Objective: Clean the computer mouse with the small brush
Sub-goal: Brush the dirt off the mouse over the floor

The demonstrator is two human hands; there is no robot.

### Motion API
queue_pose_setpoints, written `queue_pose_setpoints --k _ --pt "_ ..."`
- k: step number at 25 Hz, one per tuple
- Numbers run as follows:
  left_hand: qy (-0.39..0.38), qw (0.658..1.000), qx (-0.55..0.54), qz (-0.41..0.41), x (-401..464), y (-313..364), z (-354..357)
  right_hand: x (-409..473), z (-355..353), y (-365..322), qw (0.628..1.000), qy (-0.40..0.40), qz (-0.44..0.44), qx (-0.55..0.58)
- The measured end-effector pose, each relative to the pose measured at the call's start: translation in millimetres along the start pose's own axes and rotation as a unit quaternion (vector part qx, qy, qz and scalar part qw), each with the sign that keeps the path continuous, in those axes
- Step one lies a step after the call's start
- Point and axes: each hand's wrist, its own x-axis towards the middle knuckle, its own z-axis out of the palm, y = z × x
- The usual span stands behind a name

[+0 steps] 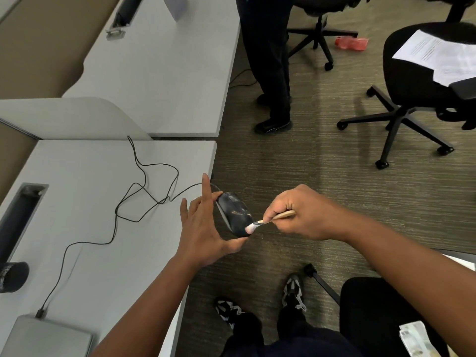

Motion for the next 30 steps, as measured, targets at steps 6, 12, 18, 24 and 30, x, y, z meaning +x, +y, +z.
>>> queue_pose_setpoints --k 6,12,18,24,30 --pt "-0.024 0.999 -0.012 -0.019 -0.9 0.4 -0.6 1.7 -4.2 4.4 0.998 0.018 -0.024 -0.057" --pt "-0.019 1.000 -0.019 -0.014 -1.2 -0.3 0.7 1.4 -11.3 10.8 0.993 0.097 -0.036 -0.052" --pt "-0.014 1.000 -0.010 -0.011 -1.3 -2.7 1.4 1.7 -5.8 7.6 0.960 0.170 0.059 0.214" --pt "-0.005 1.000 -0.029 -0.008 -4.0 -2.5 0.8 5.6 6.8 2.7 0.884 0.130 0.143 0.426" --pt "0.017 0.999 -0.040 0.024 -7.1 -6.3 2.9 6.9 7.3 8.4 0.890 0.138 0.161 0.403"
